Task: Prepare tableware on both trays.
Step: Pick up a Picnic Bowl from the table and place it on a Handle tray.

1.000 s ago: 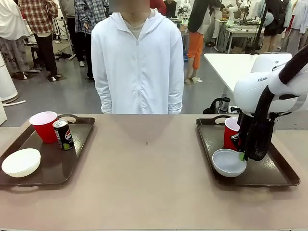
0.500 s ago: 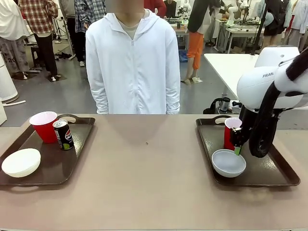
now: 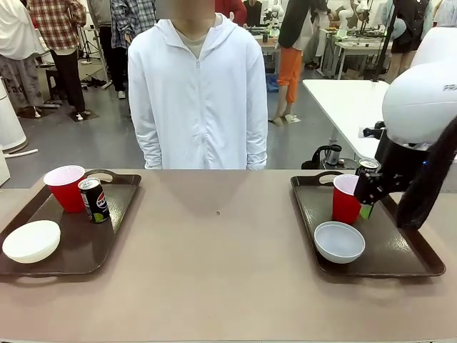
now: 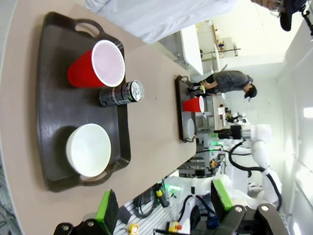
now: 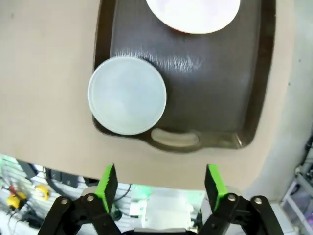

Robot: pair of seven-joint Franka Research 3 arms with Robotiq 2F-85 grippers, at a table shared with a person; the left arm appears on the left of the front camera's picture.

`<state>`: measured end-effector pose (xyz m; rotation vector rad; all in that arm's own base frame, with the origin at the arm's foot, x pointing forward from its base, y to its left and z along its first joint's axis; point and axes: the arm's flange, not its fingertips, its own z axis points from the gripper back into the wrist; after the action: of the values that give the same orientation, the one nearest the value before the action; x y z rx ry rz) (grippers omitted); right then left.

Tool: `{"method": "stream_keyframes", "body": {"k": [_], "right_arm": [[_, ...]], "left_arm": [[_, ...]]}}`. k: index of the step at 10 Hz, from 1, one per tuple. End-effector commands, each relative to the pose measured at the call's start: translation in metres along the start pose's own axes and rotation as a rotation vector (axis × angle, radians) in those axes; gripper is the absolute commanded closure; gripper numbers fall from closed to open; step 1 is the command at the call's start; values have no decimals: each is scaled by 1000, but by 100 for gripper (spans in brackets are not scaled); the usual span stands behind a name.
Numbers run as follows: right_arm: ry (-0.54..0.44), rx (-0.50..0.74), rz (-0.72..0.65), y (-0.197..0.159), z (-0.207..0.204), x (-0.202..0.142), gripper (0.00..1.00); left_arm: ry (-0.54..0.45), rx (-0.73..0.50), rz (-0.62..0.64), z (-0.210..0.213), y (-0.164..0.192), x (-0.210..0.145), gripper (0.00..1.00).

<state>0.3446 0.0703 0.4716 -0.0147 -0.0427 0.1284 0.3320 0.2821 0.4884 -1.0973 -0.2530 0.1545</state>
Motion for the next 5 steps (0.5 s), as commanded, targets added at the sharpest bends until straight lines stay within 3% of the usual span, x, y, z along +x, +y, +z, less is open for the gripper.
{"method": "stream_keyframes", "body": {"k": [1,2,5], "right_arm": [[-24,-25,28,7,10,-23,0],[-50,-46,19,7,8,-9,0],[-13,-8,10,4,12,-12,0]], "left_arm": [[-2,-10,-7,3,-2,0,0],[-2,-10,-7,3,-2,0,0],[-2,-10,-7,3,-2,0,0]]}}
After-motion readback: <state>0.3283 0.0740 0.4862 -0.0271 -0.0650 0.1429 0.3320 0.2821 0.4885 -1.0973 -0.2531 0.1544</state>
